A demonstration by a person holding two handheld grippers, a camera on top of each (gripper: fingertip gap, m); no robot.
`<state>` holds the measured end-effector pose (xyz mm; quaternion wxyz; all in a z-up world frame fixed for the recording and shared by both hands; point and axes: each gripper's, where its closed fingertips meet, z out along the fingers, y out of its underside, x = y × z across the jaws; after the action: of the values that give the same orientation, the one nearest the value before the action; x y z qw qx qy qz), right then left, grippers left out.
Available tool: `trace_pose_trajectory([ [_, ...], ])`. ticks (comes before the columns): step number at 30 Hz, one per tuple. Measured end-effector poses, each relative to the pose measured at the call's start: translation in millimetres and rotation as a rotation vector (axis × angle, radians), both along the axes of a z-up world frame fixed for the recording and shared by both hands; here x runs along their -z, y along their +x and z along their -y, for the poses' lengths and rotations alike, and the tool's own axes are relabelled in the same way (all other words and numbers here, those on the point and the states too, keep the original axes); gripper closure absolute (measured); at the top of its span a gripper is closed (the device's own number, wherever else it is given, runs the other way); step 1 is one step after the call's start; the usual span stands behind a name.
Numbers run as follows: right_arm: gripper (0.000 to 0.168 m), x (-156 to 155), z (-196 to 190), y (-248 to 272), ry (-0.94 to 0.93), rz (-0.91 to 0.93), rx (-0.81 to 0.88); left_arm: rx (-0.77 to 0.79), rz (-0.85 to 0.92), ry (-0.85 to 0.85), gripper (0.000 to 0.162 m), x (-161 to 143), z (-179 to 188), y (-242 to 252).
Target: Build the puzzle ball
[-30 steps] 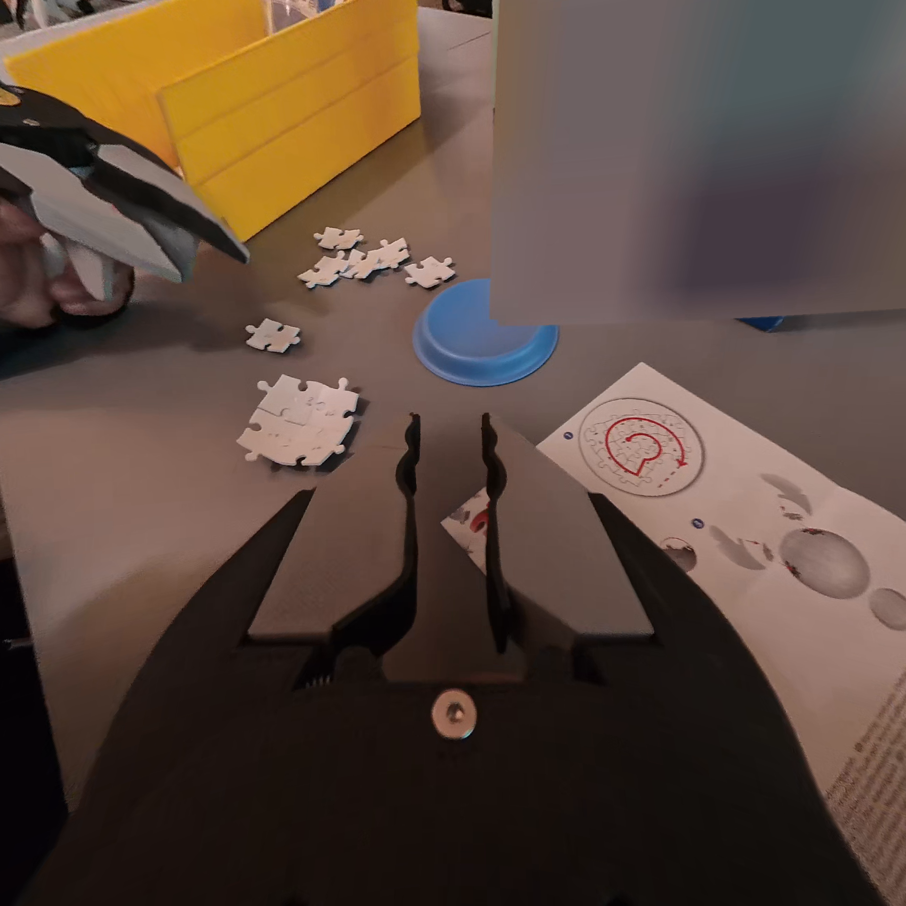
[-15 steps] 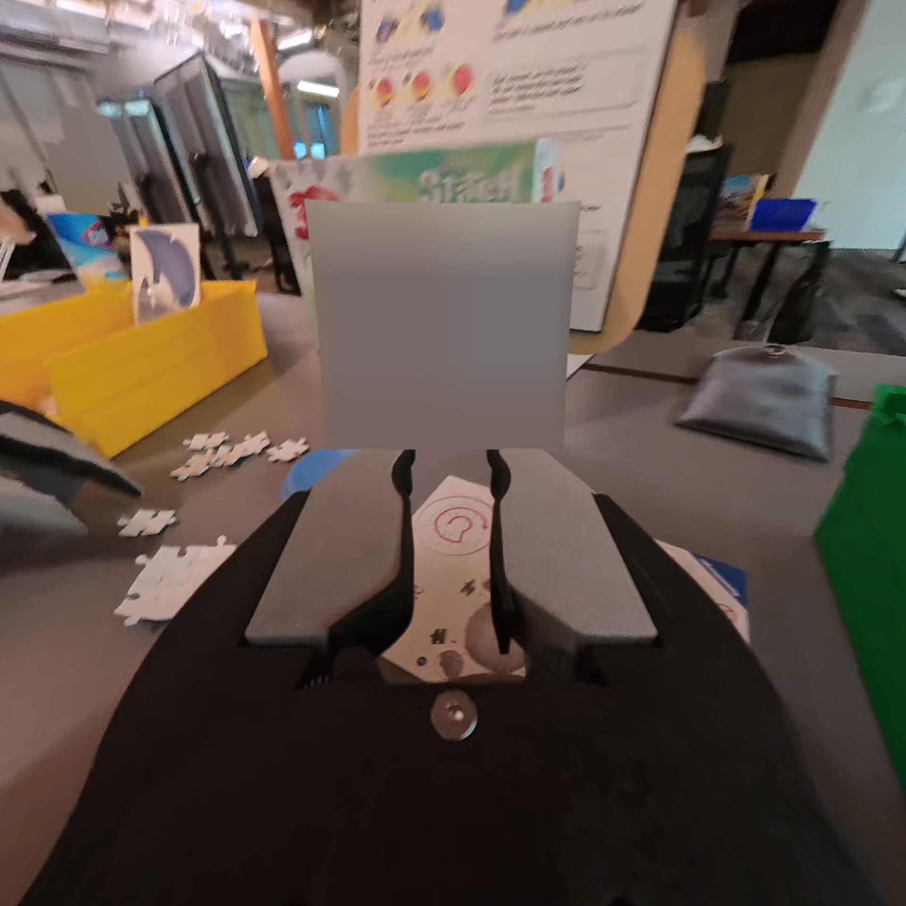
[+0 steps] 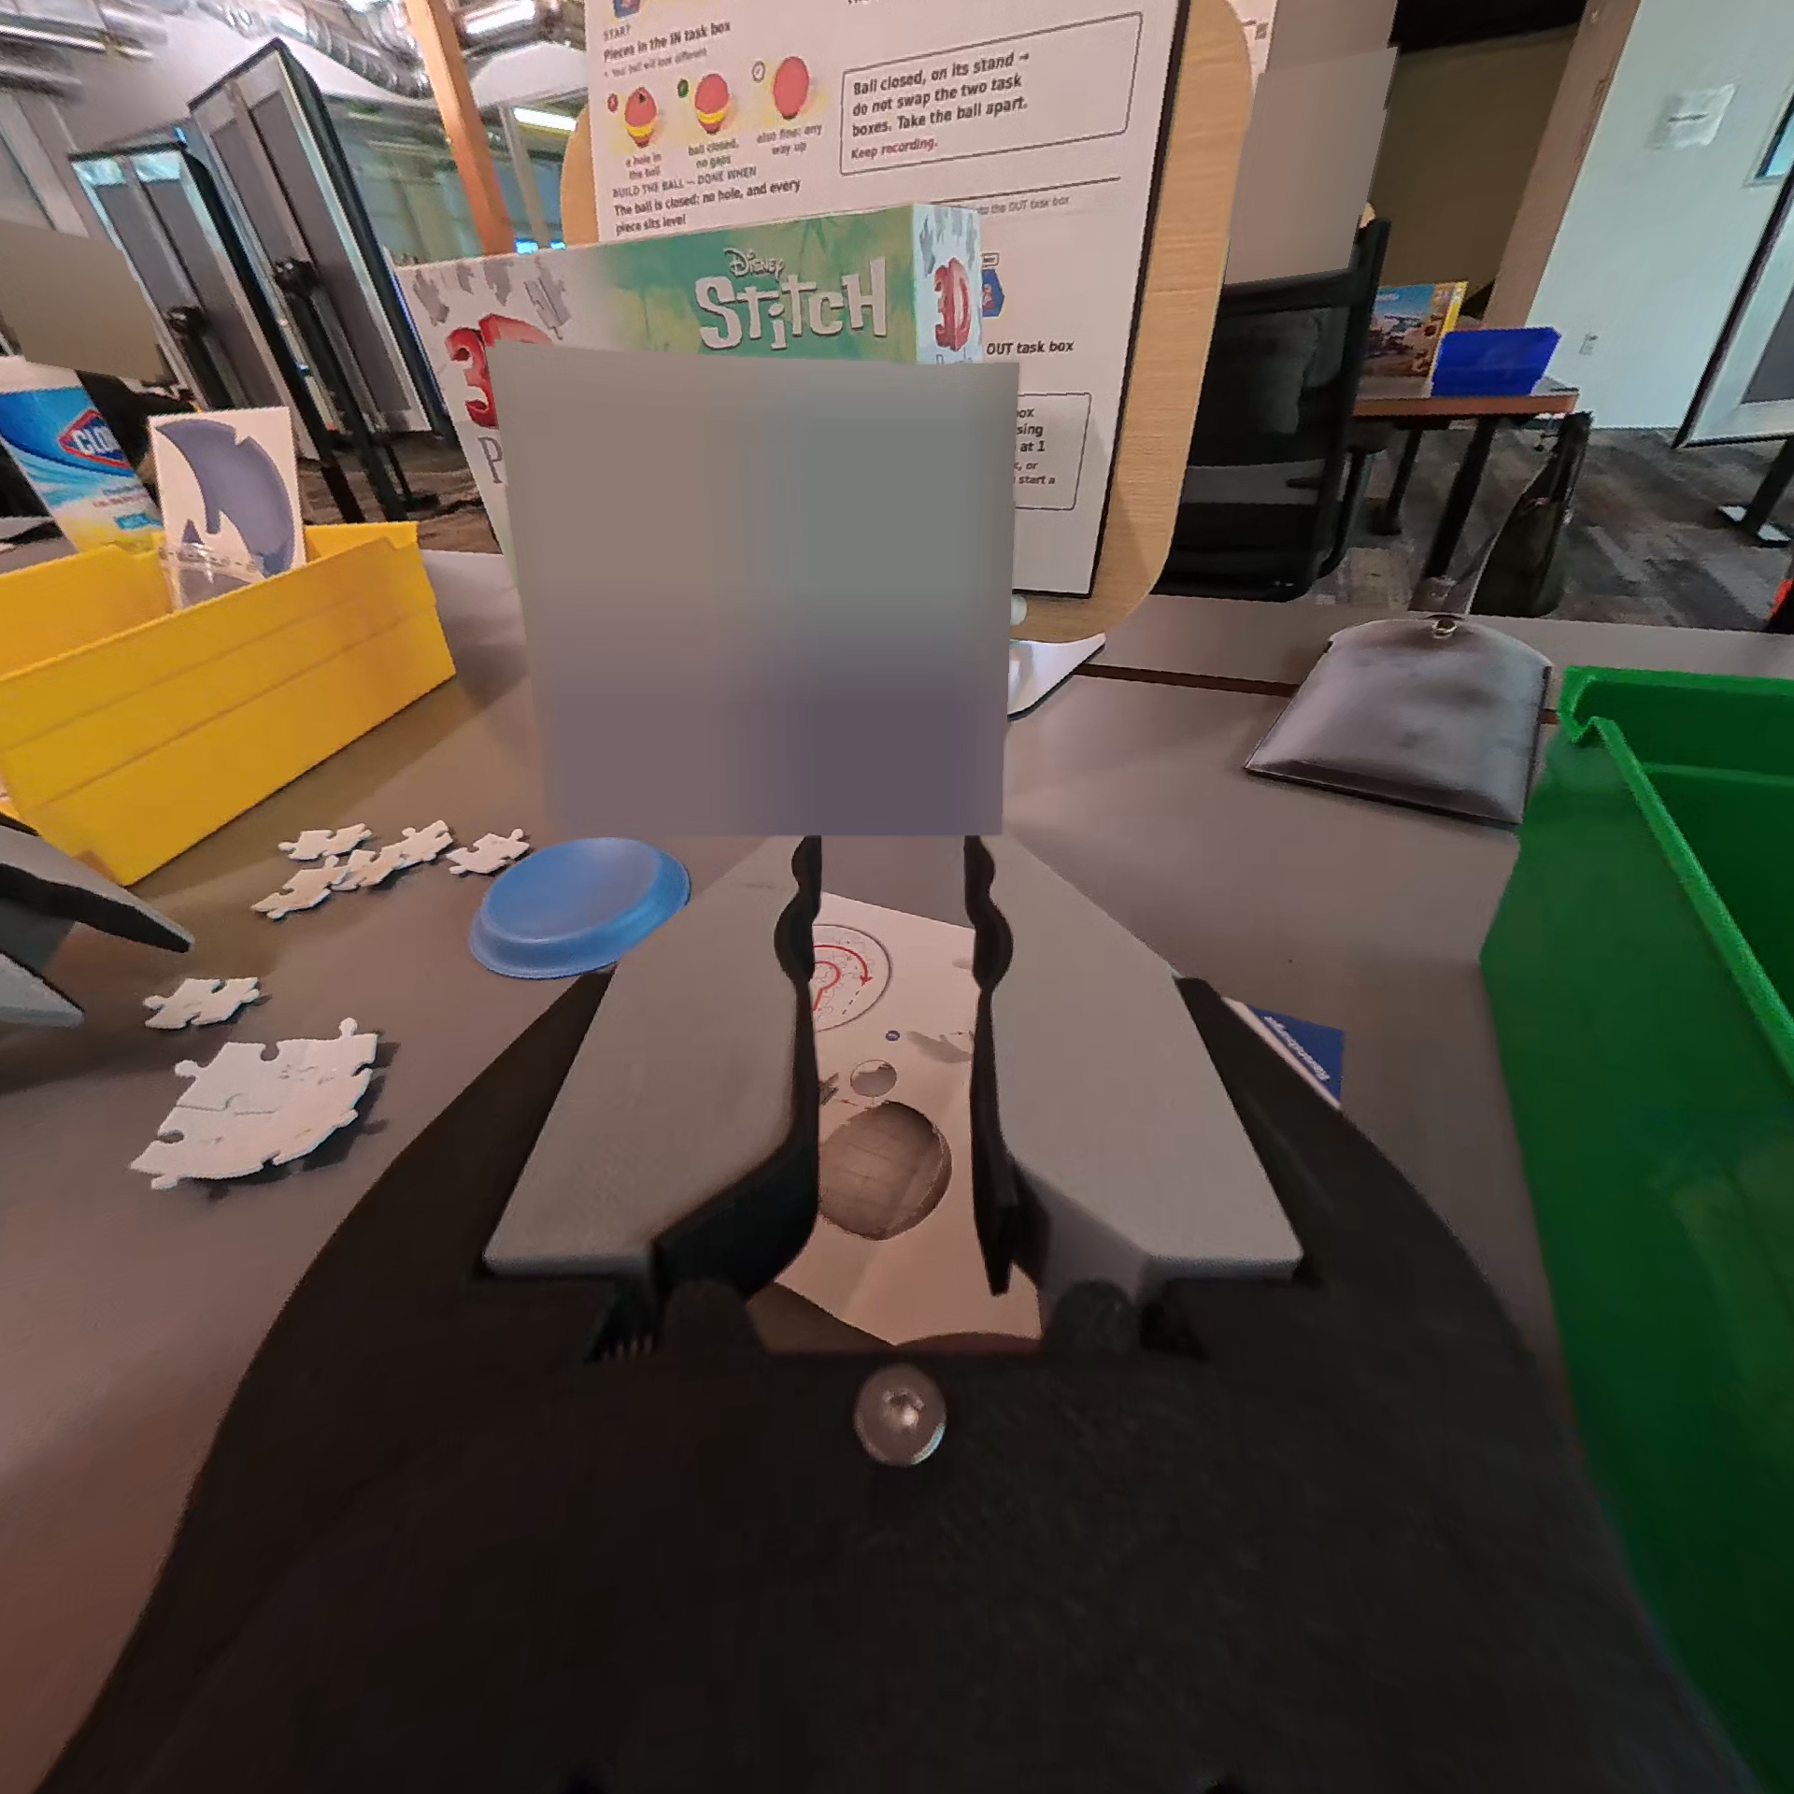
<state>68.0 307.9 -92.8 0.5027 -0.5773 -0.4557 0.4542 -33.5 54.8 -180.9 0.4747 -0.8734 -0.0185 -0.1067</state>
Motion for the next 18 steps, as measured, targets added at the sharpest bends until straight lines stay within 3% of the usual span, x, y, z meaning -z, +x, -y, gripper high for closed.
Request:
trace_pose_trajectory([
  [18, 0.143, 1, 14, -7, 0.026, 0.018, -0.059, 0.010, -0.002, 0.009, 0.124, -1, -3, 1],
])
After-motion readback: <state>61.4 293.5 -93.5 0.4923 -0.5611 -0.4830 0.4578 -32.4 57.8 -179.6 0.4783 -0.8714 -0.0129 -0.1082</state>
